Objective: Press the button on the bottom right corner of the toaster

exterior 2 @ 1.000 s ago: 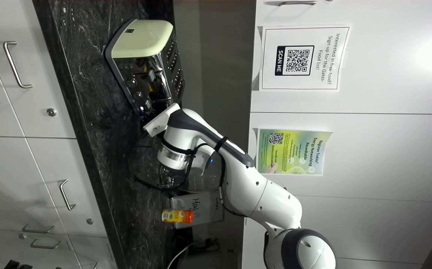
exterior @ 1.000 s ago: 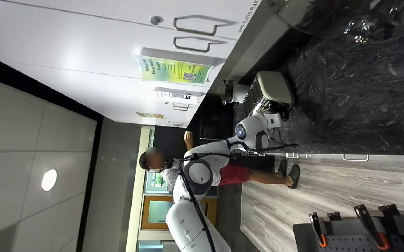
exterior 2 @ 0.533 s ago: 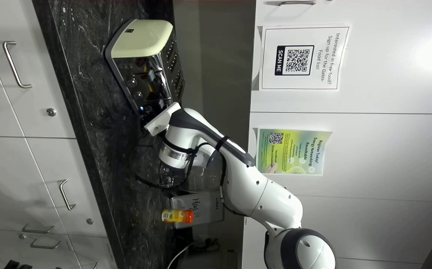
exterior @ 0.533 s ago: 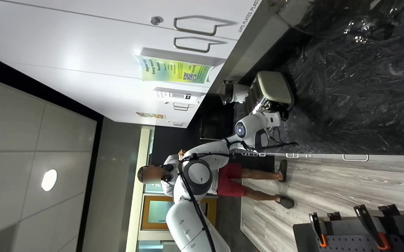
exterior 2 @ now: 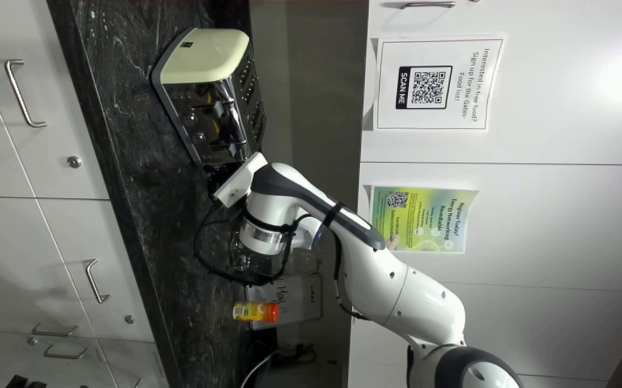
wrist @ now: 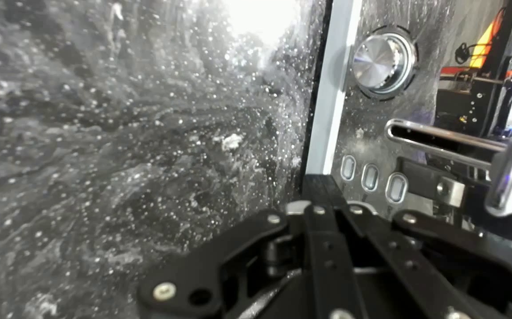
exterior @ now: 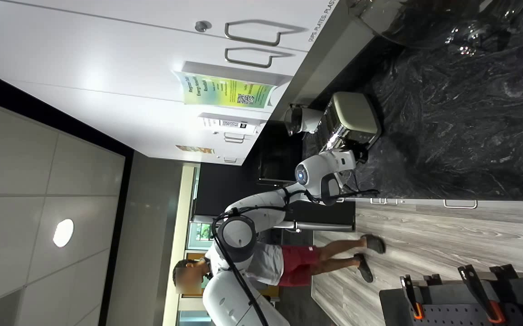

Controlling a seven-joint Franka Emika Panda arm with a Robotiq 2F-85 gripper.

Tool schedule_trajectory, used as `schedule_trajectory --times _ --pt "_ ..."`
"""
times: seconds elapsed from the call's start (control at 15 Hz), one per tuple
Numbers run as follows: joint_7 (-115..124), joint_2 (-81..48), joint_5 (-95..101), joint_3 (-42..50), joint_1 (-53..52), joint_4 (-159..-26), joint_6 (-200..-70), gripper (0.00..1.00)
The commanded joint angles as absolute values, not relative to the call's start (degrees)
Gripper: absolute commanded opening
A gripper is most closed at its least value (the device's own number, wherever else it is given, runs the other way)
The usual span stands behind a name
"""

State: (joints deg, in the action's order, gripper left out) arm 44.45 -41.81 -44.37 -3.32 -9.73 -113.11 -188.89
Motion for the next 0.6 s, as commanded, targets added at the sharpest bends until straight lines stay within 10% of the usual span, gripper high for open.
schedule_trajectory --times 0.0,0.53 --pt "41.1 -29.6 -44.7 -4.4 -9.1 -125.3 -186.1 0.00" --pt "37.0 -14.3 -43.7 -3.4 -10.5 -138.1 -184.4 0.00"
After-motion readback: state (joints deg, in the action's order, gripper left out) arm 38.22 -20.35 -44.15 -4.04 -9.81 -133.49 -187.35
